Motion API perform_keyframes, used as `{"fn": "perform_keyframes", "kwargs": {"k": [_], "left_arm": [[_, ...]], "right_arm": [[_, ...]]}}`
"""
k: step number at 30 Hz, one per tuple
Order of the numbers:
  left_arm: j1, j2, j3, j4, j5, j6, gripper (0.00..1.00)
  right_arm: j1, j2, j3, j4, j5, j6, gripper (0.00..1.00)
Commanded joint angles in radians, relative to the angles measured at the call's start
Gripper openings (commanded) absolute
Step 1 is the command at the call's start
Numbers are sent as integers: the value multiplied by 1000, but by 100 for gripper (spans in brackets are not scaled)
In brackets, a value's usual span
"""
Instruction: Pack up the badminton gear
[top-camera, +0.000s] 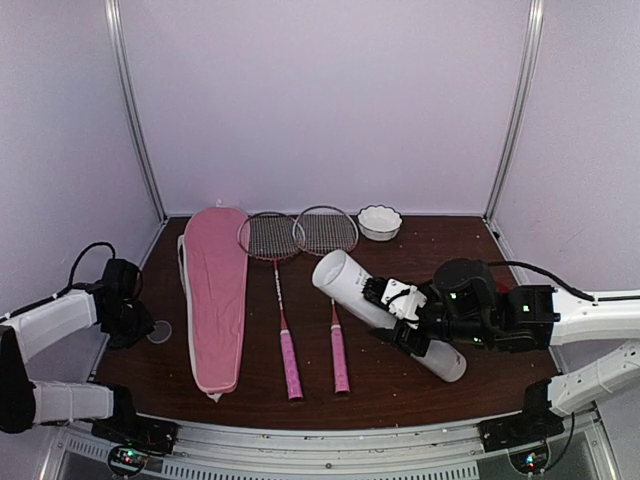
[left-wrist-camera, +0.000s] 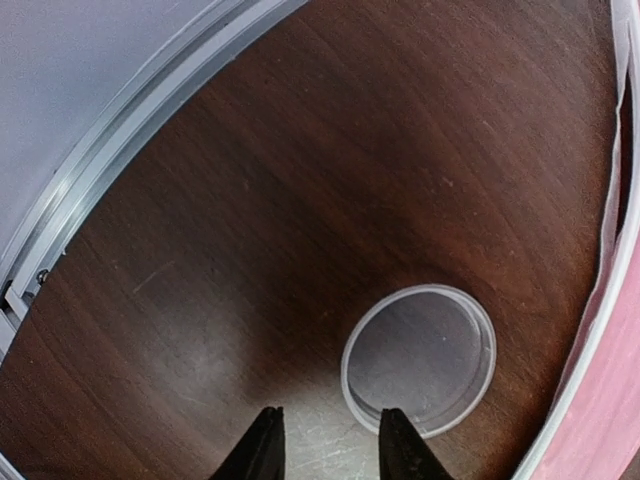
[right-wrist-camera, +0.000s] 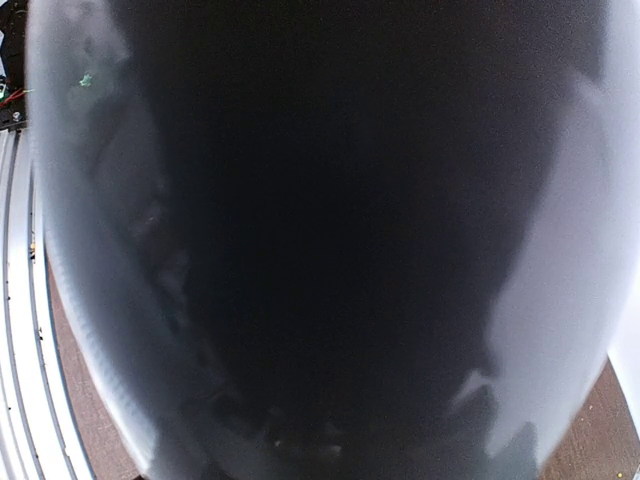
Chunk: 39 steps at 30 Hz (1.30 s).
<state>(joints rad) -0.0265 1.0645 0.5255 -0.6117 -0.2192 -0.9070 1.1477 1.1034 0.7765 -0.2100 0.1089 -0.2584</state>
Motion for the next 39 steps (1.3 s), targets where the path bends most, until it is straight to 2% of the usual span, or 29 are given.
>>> {"fn": "perform_keyframes", "kwargs": {"k": [1, 12, 18, 25, 32, 36, 39], "left_arm": [[34, 65, 0, 103, 23, 9, 33], [65, 223, 6, 214, 82, 30, 21], [65, 227, 9, 218, 86, 31, 1], [63, 165, 55, 209, 141, 83, 0], [-11, -2, 235, 156, 289, 264, 0], [-135, -24, 380, 140, 463, 420, 0], [-228, -48, 441, 238, 638, 476, 0]], "right_arm": [[3, -16, 5, 21, 5, 6, 27], [1, -29, 2, 6, 16, 13, 27], [2, -26, 5, 4, 19, 6, 26], [1, -39, 8, 12, 26, -15, 26], [3, -40, 20, 16, 19, -38, 26], [8, -31, 32, 22, 13, -53, 26], [11, -19, 45, 21, 6, -70, 26]]}}
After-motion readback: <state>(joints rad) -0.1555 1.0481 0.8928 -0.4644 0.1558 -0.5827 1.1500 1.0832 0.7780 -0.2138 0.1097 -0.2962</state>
